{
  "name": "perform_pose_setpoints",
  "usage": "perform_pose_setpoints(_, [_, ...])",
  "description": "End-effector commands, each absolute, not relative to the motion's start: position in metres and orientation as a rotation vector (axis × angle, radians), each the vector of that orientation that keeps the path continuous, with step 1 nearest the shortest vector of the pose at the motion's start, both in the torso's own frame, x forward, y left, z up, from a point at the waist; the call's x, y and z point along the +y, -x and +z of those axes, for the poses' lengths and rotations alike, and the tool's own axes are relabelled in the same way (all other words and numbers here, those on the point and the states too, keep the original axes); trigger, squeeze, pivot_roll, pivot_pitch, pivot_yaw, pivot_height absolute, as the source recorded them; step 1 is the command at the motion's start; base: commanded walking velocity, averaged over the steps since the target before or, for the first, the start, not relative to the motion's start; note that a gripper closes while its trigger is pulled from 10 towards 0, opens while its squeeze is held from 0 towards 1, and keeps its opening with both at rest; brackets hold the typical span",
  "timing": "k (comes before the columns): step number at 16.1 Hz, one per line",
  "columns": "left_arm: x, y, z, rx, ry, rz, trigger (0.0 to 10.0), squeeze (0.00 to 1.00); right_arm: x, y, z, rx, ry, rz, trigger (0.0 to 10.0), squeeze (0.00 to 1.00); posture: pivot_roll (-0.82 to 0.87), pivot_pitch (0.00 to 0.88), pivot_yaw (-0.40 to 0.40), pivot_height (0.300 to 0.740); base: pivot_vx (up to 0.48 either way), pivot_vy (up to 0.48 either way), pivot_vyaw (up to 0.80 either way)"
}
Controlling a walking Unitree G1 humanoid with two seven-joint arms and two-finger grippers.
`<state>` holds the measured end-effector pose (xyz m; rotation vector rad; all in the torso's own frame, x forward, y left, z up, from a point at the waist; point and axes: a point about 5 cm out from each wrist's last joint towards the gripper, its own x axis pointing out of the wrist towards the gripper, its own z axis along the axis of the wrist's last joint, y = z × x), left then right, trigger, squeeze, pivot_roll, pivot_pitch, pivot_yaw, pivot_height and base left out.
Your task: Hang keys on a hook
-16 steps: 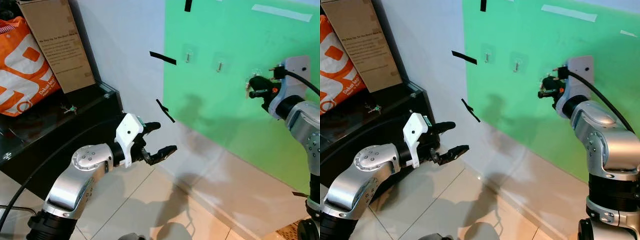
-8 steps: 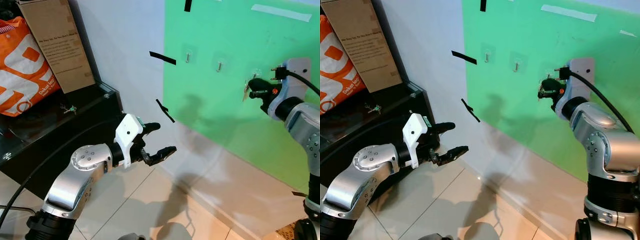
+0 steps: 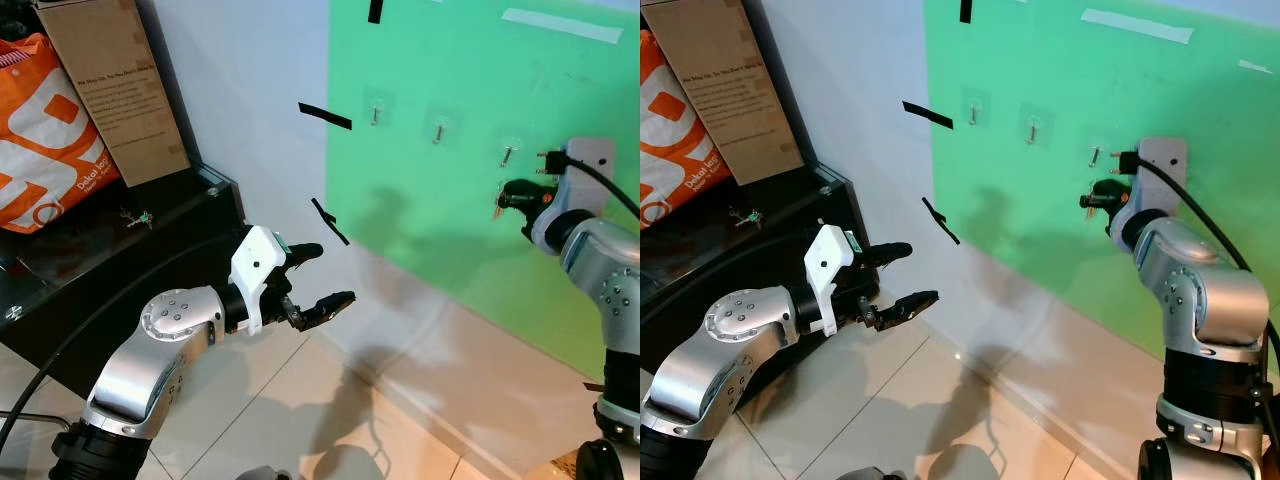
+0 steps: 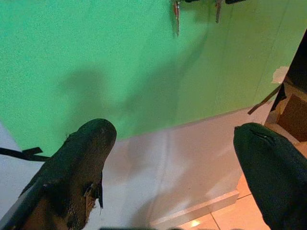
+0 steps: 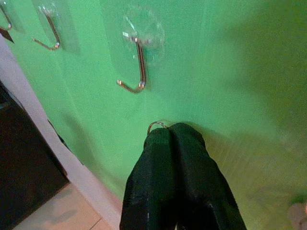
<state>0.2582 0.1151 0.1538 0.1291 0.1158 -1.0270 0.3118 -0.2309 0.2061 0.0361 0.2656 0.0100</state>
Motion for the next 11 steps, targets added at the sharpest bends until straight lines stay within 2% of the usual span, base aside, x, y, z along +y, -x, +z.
perform_pose_setpoints(1, [0.116,-0.259,0.159,0.105,-0.144,-1.032,10.0,0.0,-0.231,-0.31,0.206,0.262,-0.054,0.021,10.0,0.0,-0.08,0.0,0.031,0.74,0.0,0.0,0.0])
perform_pose_setpoints(5, [0.115,-0.26,0.16,0.102,-0.143,-1.033,10.0,0.0,-0.222,-0.305,0.217,0.191,-0.048,0.126,10.0,0.0,-0.08,0.0,0.032,0.74,0.0,0.0,0.0])
perform_pose_setpoints(11, [0.116,-0.261,0.16,0.102,-0.143,-1.037,10.0,0.0,-0.223,-0.309,0.228,0.103,-0.1,0.095,10.0,0.0,-0.08,0.0,0.038,0.74,0.0,0.0,0.0])
